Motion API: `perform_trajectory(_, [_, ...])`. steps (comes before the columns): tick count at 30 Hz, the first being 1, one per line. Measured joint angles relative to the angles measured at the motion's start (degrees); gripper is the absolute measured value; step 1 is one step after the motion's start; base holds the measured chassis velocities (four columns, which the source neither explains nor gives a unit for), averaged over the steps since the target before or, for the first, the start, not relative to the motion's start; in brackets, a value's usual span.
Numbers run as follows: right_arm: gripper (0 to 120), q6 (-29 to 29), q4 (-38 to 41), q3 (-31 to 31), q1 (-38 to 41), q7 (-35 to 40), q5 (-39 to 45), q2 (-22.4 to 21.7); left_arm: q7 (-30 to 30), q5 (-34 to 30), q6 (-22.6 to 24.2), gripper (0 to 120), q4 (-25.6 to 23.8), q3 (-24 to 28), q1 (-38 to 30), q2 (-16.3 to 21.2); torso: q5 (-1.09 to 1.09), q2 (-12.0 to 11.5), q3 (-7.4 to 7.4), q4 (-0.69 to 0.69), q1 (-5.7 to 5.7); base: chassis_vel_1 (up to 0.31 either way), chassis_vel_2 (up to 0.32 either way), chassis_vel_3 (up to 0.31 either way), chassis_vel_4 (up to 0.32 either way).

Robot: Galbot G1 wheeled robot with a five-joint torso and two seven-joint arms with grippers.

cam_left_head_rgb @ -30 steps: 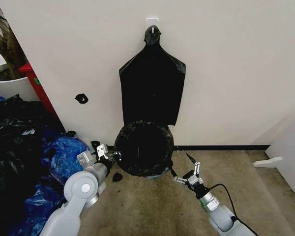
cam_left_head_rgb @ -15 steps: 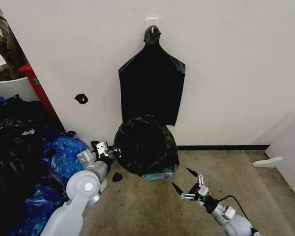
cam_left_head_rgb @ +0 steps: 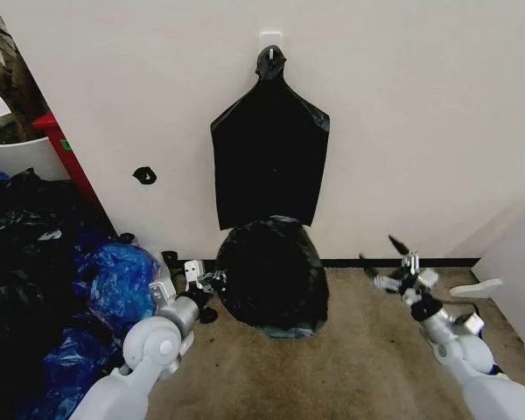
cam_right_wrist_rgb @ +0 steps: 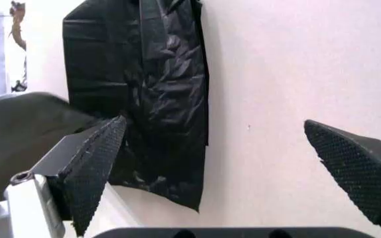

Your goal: Place the garbage bag over the trash bin.

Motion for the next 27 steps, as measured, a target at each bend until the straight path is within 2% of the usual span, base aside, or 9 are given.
perform_trajectory(2, [100, -0.01, -0.01, -0.07, 0.30, -0.58, -0.29, 0.03, 2.26, 1.12, -1.24, 1, 1.02, 0.10, -0.32, 0.27, 0.00, 0.00, 0.00, 0.00, 0.00, 0.000, 0.000, 0.000, 0.000])
perform_trajectory(3, [100, 0.10, -0.33, -0.14, 0.91, -2.91, -0.86, -0.09, 8.29, 3.90, -4.42, 1, 3.58, 0.30, -1.01, 0.94, -0.02, 0.00, 0.00, 0.00, 0.00, 0.000, 0.000, 0.000, 0.000])
perform_trajectory(5, [100, 0.17, -0.43, -0.16, 1.02, -3.54, -0.93, -0.19, 10.02, 4.69, -5.24, 1, 4.20, 0.34, -1.15, 1.13, -0.02, 0.00, 0.00, 0.00, 0.00, 0.000, 0.000, 0.000, 0.000])
perform_trajectory(7, [100, 0.56, -1.15, -0.24, 1.55, -8.18, -1.14, -1.03, 16.48, 8.58, -8.34, 1, 6.59, 0.49, -1.43, 1.97, -0.04, 0.00, 0.00, 0.00, 0.00, 0.000, 0.000, 0.000, 0.000])
perform_trajectory(9, [100, 0.84, -1.32, -0.48, 1.70, -10.36, -1.24, -1.17, 18.37, 10.71, -10.02, 1, 7.46, 0.55, -1.28, 2.21, -0.03, 0.00, 0.00, -0.01, 0.00, 0.000, 0.000, 0.000, 0.000])
perform_trajectory(23, [100, -0.19, 1.07, -3.64, 1.05, -14.56, -0.94, 0.80, 18.45, 16.08, -13.03, 1, 7.90, 0.85, -0.66, 1.17, -0.02, 0.00, 0.00, 0.00, 0.00, 0.000, 0.000, 0.000, 0.000])
perform_trajectory(25, [100, -0.51, 0.74, -3.41, 0.99, -9.92, -7.81, 1.12, 19.60, 16.25, -13.58, 1, 7.42, 0.84, -0.49, 1.28, -0.02, 0.00, 0.00, 0.00, 0.00, 0.000, 0.000, 0.000, 0.000])
perform_trajectory(26, [100, -0.51, 0.74, -3.41, 0.99, -9.92, -7.81, 1.12, 19.60, 16.25, -13.58, 1, 7.42, 0.84, -0.49, 1.28, -0.02, 0.00, 0.00, 0.00, 0.00, 0.000, 0.000, 0.000, 0.000])
perform_trajectory(27, [100, -0.72, 0.16, -3.22, 1.02, -4.95, -12.75, 1.26, 20.47, 16.34, -13.85, 1, 7.05, 0.77, -0.34, 1.33, -0.02, 0.00, 0.00, 0.00, 0.00, 0.000, 0.000, 0.000, 0.000])
